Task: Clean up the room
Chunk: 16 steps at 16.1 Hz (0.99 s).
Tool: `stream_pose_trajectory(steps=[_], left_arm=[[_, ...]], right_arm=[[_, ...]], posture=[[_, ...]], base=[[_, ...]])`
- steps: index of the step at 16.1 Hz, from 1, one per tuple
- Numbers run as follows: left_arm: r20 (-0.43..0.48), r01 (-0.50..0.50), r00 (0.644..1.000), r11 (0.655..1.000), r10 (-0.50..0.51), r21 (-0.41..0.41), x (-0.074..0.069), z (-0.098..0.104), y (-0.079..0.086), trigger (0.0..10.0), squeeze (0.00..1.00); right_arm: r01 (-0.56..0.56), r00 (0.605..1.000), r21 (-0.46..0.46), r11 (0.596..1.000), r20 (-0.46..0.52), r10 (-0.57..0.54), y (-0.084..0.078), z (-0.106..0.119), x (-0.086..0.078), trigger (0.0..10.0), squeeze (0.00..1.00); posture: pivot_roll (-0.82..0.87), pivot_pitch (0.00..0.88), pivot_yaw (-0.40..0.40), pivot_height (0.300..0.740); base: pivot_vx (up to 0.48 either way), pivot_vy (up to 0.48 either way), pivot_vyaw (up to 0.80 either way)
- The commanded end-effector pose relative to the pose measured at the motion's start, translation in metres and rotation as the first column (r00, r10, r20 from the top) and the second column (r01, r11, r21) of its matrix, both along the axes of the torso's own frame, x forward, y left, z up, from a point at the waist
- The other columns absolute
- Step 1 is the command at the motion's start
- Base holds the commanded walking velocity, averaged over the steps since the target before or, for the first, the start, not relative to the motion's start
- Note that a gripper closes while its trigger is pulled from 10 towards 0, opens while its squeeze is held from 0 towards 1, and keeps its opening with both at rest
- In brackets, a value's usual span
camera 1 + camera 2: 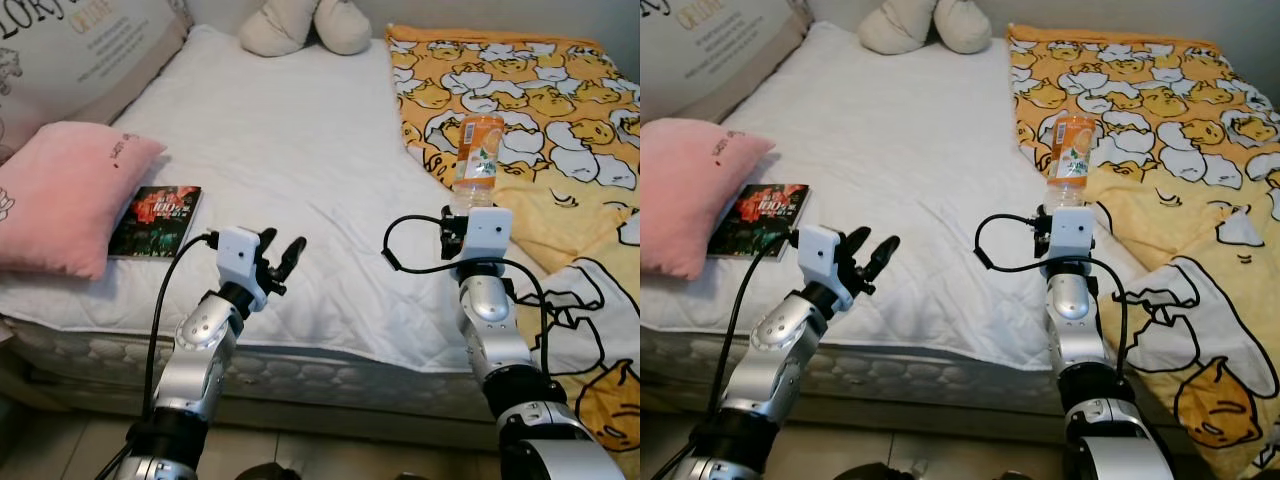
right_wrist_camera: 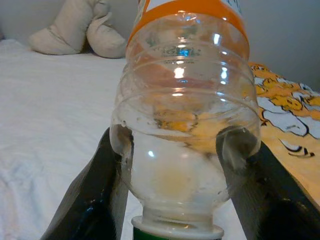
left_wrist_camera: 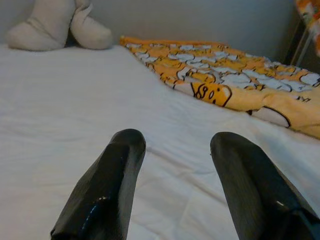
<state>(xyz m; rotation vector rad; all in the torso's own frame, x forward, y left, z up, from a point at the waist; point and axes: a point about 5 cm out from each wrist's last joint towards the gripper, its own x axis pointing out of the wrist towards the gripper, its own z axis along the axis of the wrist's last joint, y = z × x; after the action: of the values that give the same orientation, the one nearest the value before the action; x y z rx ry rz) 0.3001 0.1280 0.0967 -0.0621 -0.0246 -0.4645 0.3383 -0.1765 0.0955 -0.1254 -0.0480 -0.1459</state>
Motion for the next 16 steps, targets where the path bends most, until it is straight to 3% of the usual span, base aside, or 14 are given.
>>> stream_pose_trajectory(steps=[1, 9, 13, 16], left_arm=[[0.038, 0.035, 0.999, 0.999, -0.034, -0.02, -0.003, 0.006, -0.007, 10.0, 0.0], [0.016, 0.043, 0.999, 0.999, -0.043, -0.02, -0.012, 0.0, -0.007, 10.0, 0.0], [-0.037, -0.063, 0.997, 0.998, 0.063, -0.011, -0.01, -0.008, 0.006, 10.0, 0.0], [-0.093, -0.143, 0.985, 0.99, 0.142, 0.002, -0.02, -0.018, 0.015, 10.0, 0.0]], right_arm=[[0.008, 1.0, 0.005, 1.0, -0.017, -0.008, -0.002, -0.003, -0.001, 0.0, 0.0], [0.004, 0.999, 0.0, 1.0, -0.046, -0.004, -0.002, -0.015, -0.011, 0.0, 0.0], [-0.001, 0.996, 0.03, 1.0, -0.089, 0.004, -0.003, -0.024, -0.015, 0.0, 0.0], [-0.01, 0.994, 0.063, 0.998, -0.112, 0.017, -0.007, -0.031, -0.021, 0.0, 0.0]], posture=[[-0.01, 0.0, 0.018, 0.74], [-0.03, 0.0, 0.022, 0.74], [-0.02, 0.0, 0.017, 0.74], [-0.01, 0.0, 0.017, 0.74]], base=[[0.0, -0.442, 0.0], [0.0, -0.468, 0.0], [0.0, 0.0, 0.78], [0.0, 0.0, 0.72]])
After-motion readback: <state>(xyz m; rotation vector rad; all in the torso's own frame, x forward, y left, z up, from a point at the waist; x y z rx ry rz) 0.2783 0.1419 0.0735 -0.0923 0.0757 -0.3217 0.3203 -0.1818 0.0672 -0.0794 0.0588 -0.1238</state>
